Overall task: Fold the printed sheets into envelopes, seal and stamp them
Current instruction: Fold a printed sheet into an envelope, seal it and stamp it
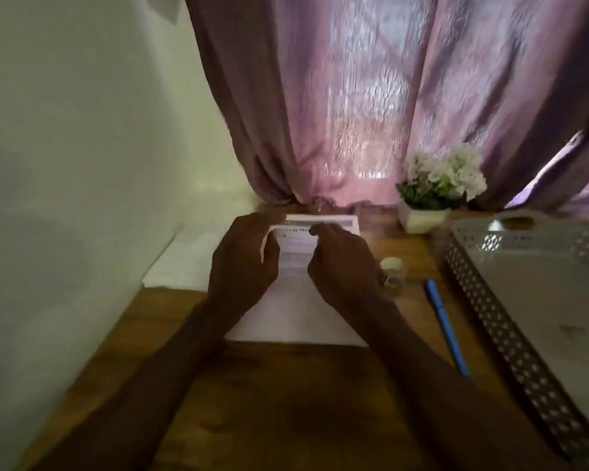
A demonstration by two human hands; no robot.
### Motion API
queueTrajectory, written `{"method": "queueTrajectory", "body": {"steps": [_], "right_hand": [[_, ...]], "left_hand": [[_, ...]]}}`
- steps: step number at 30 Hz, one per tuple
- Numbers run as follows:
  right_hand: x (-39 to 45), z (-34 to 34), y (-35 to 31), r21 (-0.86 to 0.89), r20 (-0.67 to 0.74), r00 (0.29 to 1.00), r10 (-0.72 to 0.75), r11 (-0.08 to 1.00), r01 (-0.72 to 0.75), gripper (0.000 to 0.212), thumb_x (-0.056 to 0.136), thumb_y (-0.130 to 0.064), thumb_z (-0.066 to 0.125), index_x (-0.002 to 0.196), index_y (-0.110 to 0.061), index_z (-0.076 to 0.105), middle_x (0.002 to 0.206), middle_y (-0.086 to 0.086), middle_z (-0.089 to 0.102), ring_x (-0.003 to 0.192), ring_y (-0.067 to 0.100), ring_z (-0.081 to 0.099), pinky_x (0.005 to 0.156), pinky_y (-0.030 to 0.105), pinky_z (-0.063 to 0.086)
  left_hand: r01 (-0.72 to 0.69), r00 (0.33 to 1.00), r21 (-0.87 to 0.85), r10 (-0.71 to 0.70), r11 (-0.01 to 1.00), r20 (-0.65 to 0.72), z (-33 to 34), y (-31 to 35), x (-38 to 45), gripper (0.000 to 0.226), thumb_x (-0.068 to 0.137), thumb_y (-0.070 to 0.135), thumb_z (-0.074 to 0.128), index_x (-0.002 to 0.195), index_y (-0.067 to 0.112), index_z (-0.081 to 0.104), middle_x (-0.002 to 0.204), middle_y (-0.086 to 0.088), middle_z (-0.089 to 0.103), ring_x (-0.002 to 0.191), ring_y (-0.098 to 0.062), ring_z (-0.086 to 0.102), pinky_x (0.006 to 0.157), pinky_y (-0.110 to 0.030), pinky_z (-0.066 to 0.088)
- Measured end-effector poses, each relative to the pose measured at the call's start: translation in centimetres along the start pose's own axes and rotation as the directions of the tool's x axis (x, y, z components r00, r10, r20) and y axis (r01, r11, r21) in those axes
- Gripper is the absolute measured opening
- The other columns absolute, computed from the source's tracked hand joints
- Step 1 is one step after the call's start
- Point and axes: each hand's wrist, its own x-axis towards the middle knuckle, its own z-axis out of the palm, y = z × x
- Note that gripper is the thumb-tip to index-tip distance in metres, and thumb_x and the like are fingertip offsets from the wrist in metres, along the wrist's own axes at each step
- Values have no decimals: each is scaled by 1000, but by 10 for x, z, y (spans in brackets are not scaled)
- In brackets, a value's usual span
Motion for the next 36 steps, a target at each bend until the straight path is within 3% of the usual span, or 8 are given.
{"method": "queueTrajectory", "body": {"steps": [3, 6, 10, 18, 21, 26, 31, 36], "right_hand": [[-9, 18, 4, -56, -12, 999, -41, 998, 40, 29, 85, -14, 55, 112, -12, 68, 111, 8, 72, 98, 34, 67, 88, 42, 51], [-14, 22, 2, -140, -14, 996, -83, 987, 80, 27, 87, -17, 53, 109, -16, 67, 110, 6, 71, 98, 33, 66, 87, 40, 45], [-13, 18, -2, -157, 24, 995, -92, 983, 95, 23, 91, -19, 51, 108, -15, 66, 106, 7, 70, 93, 31, 65, 85, 39, 45], [-20, 7, -3, -213, 41, 993, -110, 970, 117, 23, 88, -24, 55, 104, -19, 70, 105, 3, 70, 97, 28, 66, 85, 41, 48], [-20, 4, -4, -208, 62, 993, -100, 972, 110, 22, 90, -24, 55, 105, -17, 70, 107, 4, 69, 99, 28, 66, 84, 41, 51], [-18, -3, -5, -223, 174, 984, -31, 972, 70, 20, 92, -26, 54, 106, -18, 67, 106, 4, 66, 97, 27, 64, 81, 40, 49], [-16, -7, -4, -215, 248, 969, 11, 976, 44, 17, 91, -27, 53, 103, -19, 61, 106, 4, 62, 98, 29, 63, 76, 37, 42], [-15, -15, -6, -257, 360, 931, 63, 966, 34, 34, 90, -30, 56, 122, -18, 57, 124, 6, 59, 113, 31, 59, 89, 41, 44]], "left_hand": [[-45, 997, 65, 49, 997, -53, -1, -11, 4, 29, 101, 18, 62, 125, 4, 71, 122, -14, 74, 113, -31, 68, 101, -42, 55], [92, 989, 34, -87, 995, -123, -12, -13, 8, 28, 103, 25, 56, 124, 12, 71, 121, -5, 74, 111, -23, 65, 97, -31, 48], [266, 964, 89, -266, 960, -9, -11, -13, -1, 26, 103, 25, 56, 123, 18, 72, 121, -2, 74, 109, -22, 66, 98, -37, 53], [234, 941, 394, -309, 889, 138, 2, -4, -12, 43, 105, 46, 47, 127, 14, 66, 125, -9, 66, 121, -28, 56, 95, -43, 50], [266, 925, 433, -355, 861, 138, 4, -7, -11, 48, 105, 51, 45, 121, 11, 67, 121, -10, 67, 119, -29, 55, 92, -43, 50], [295, 927, 391, -360, 872, 103, 7, -8, -11, 42, 104, 46, 52, 113, 11, 71, 113, -9, 71, 111, -27, 61, 83, -37, 48], [374, 909, 226, -404, 899, 102, 9, -10, -8, 34, 100, 39, 61, 121, 13, 69, 123, -7, 71, 112, -25, 64, 95, -34, 47], [489, 866, 71, -494, 869, 77, 9, -2, -7, 37, 96, 32, 70, 127, 13, 66, 128, -8, 70, 113, -26, 67, 91, -33, 47]]}}
